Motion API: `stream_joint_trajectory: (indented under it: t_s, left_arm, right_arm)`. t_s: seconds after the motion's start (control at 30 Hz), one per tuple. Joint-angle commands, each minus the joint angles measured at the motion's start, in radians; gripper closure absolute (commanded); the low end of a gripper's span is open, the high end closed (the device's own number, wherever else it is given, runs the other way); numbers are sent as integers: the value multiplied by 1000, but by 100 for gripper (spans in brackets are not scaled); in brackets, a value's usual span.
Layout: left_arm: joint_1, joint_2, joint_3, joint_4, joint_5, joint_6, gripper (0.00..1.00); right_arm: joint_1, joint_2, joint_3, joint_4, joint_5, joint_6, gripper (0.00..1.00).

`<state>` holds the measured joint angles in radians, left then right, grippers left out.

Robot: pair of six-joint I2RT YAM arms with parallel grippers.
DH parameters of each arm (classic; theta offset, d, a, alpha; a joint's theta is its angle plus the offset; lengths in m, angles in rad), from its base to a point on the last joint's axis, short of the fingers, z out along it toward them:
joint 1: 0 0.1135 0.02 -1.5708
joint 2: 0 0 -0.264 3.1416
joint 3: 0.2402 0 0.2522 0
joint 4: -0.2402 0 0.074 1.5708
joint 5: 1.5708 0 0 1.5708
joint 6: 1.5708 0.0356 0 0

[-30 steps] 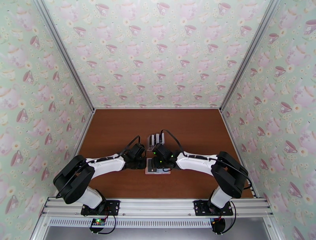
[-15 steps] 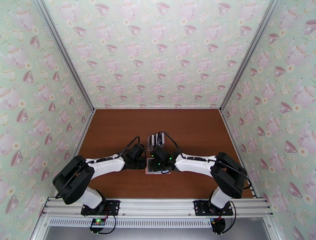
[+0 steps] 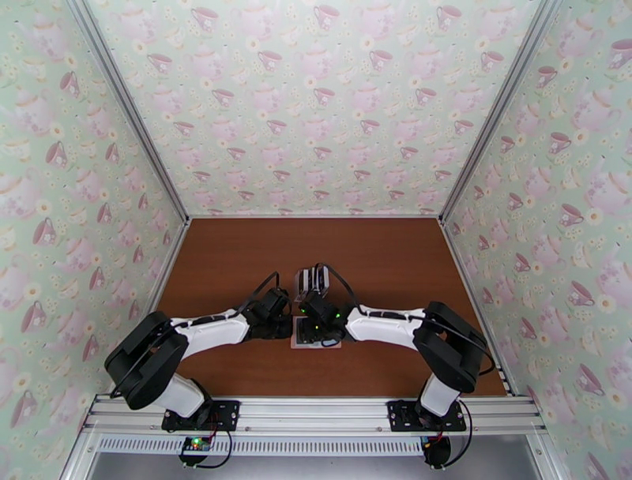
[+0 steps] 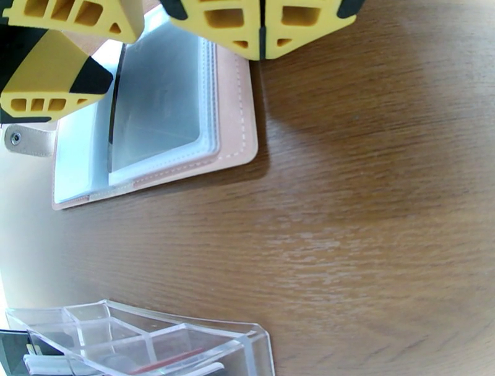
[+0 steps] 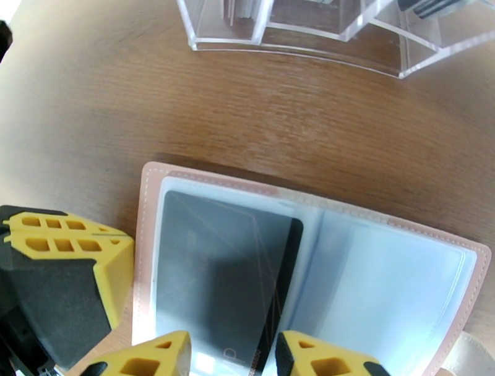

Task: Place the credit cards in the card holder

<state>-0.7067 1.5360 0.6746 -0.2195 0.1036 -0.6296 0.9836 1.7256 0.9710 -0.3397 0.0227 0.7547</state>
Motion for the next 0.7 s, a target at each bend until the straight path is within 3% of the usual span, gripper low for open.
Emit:
stream_joint_trajectory:
  t_s: [0.0, 0.67]
  left_arm:
    - [-20, 10, -36, -71, 62, -12, 92]
    - [-22, 9, -40, -64, 68, -19, 92]
  right_arm:
    - [8, 17, 31, -23, 18, 5, 58]
    - [7, 13, 55, -34, 13, 4, 59]
